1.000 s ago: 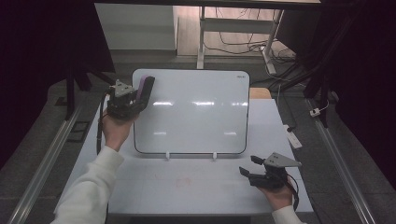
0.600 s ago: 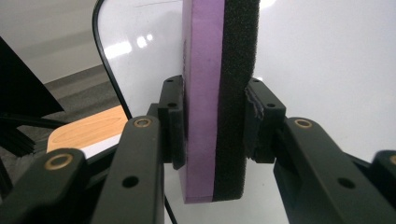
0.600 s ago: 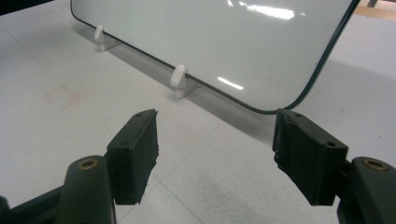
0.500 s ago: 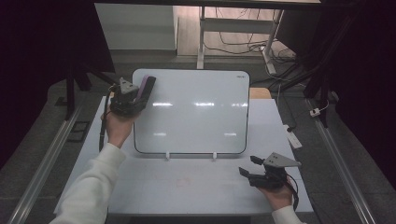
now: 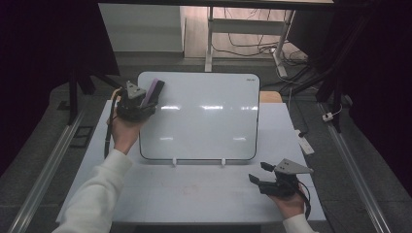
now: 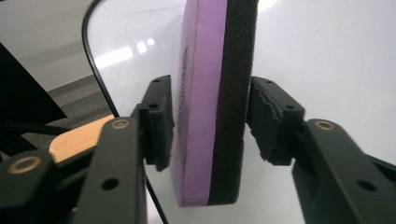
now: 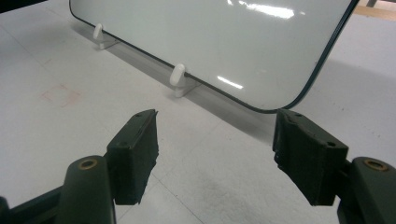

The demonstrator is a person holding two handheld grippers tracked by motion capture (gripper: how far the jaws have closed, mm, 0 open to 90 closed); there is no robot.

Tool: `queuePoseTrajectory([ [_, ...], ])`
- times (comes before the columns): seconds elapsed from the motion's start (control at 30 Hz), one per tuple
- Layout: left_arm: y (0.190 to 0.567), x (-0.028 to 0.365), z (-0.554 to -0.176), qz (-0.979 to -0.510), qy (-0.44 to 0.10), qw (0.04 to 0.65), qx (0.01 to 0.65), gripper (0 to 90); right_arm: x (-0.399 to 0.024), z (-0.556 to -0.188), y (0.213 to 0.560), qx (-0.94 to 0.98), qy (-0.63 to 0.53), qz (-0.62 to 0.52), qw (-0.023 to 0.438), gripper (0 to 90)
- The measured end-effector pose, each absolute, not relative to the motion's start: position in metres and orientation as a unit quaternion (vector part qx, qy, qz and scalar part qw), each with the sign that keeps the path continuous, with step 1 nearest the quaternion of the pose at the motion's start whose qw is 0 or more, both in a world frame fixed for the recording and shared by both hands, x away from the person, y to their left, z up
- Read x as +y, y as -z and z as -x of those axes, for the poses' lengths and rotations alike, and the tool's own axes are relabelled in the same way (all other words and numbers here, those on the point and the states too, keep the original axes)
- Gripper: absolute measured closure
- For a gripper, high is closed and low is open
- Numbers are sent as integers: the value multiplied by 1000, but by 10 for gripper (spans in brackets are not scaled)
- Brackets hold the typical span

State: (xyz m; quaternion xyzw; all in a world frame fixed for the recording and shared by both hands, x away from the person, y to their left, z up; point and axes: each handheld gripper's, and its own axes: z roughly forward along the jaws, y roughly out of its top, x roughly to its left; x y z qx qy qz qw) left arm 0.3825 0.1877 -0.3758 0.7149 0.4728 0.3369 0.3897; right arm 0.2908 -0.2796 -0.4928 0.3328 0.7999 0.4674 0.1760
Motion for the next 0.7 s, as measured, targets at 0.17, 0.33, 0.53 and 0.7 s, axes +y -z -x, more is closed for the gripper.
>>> queuePoseTrajectory([
  [0.17, 373, 193, -370, -716, -335, 406, 458, 431, -280, -291, 493, 800, -468, -332, 176, 304],
  [0.33, 374, 199, -354, -721, -316, 427, 445, 368, -281, -291, 493, 799, -468, -332, 177, 303],
  [0.53, 387, 209, -328, -733, -289, 446, 426, 314, -282, -291, 492, 799, -470, -332, 177, 303],
  [0.7, 406, 221, -306, -742, -260, 454, 420, 308, -284, -292, 491, 799, -472, -328, 177, 303],
])
